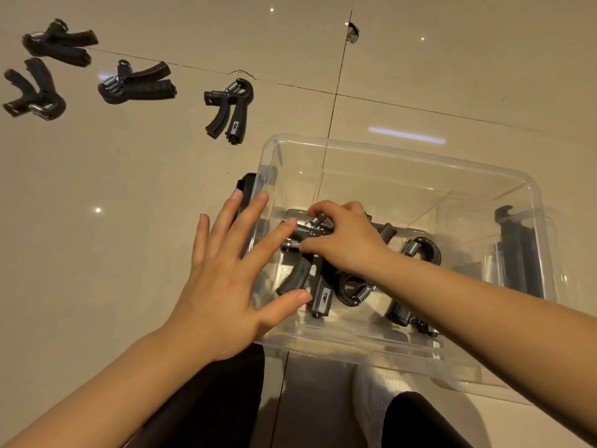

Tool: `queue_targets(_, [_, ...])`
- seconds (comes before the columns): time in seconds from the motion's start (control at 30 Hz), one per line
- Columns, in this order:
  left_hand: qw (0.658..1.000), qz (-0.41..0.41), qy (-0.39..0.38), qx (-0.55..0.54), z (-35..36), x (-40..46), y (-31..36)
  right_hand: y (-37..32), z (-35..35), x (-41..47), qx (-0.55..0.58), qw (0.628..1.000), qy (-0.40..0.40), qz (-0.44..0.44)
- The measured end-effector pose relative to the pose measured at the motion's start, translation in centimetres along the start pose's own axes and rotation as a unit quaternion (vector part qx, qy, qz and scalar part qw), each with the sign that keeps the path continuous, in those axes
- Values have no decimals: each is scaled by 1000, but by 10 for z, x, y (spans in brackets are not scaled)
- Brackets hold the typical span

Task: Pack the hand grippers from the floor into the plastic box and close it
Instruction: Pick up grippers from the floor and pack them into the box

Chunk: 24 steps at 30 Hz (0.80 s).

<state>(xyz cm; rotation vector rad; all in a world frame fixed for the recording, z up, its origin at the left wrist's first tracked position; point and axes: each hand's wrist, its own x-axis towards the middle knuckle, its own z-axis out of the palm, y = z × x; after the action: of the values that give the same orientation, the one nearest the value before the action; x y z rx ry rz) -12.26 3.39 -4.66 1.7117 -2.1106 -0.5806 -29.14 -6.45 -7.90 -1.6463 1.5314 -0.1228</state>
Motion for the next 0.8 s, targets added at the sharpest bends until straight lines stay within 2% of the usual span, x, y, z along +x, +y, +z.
queue_targets(0.1, [1000,4,-3,4,1,0,-1,2,12,4,-132,990,-6,-40])
queue_targets(0.17, [1000,2,-2,4,1,0,-2,8,15,9,-178,983,-40,-39])
queue_targets(0.4, [999,-11,6,49,1,-1,-1,16,18,12,-210,973,-74,-65])
queue_targets(0.57, [999,-17,3,37,1,-1,-1,18,18,13,-238,966,-84,-58])
queue_targets(0.67, [999,-9,9,34,2,-1,-1,20,13,8,-248,960,-121,-52])
queue_targets(0.73, [999,-4,12,42,2,-1,-1,19,10,1,-297,935,-167,-97])
queue_targets(0.8, [999,-2,14,44,2,0,-1,19,11,-4,-369,895,-201,-152])
